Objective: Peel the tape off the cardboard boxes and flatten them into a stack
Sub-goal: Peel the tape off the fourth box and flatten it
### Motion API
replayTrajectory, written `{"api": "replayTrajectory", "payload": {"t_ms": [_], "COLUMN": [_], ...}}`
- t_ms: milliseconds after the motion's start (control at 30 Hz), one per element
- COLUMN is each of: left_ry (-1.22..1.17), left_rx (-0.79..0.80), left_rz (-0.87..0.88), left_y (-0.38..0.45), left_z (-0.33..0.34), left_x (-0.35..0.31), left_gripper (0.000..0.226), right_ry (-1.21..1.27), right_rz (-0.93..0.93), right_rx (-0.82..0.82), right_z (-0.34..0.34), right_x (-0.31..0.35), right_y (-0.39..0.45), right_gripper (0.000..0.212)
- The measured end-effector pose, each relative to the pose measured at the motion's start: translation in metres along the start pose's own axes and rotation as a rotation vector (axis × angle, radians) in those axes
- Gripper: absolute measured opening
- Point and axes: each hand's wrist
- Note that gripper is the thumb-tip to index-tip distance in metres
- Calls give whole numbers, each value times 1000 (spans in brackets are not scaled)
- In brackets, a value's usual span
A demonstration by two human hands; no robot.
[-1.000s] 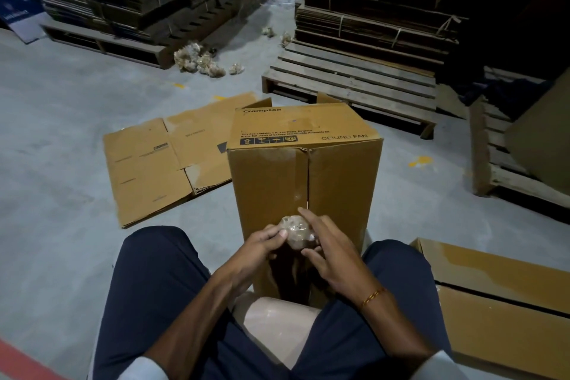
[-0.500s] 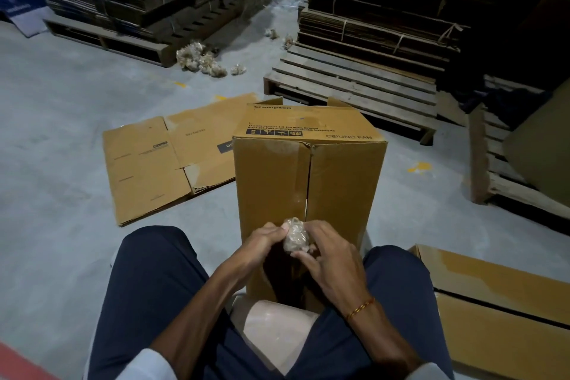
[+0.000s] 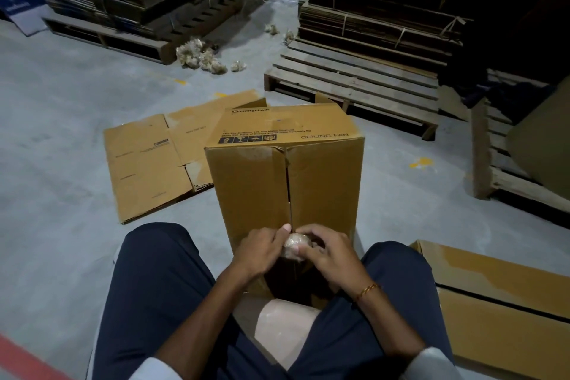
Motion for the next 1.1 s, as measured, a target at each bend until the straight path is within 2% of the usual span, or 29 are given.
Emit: {"api": "replayTrajectory", "payload": {"t_ms": [67,100,200,333,533,600,733,800,867,967,1033,1100], "left_ry": [179,165,-12,-120,-534,-590,-679,-723,-724,-712,-657,-514], "left_rx": [-140,-135,89,31,126,130,134,95,50,24,9,-44], "left_rz": [113,176,336,409,124,88,-22,-114,-183,-219,-206,-159], "left_y": [-5,-8,-17,-14,-17,-14,-13,-11,-8,-6,-5,-3], "left_z": [-5,-9,-18,-11,7,8,7,5,5,8,7,4], "left_x": [3,8,21,24,13,14,19,23,23,19,20,26], "left_gripper": [36,32,49,45,30,30,30,30,32,34,33,35], "right_ry": [41,78,210,466,369,244,-172,-210,-106,-249,-308,-267], "right_rz": [58,70,88,197,257,205,50,0,-31,-156,-175,-141], "right_rx": [20,31,67,107,31,-22,-60,-39,29,141,135,136], "right_z": [-1,-2,-3,-3,4,6,9,7,5,14,21,25], "right_x": [-4,-6,-7,1,-4,-5,-7,-8,-8,-6,-7,-7], "right_y": [5,7,12,14,13,11,10,12,13,11,11,13], "right_gripper": [19,18,17,26,38,40,32,38,50,63,60,49]}}
Point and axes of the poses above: each hand's wrist, its own y-axis towards the middle knuckle, its own z-axis out of the palm, x = y × z, and after that the axes turned 5 degrees about -y, right-handed
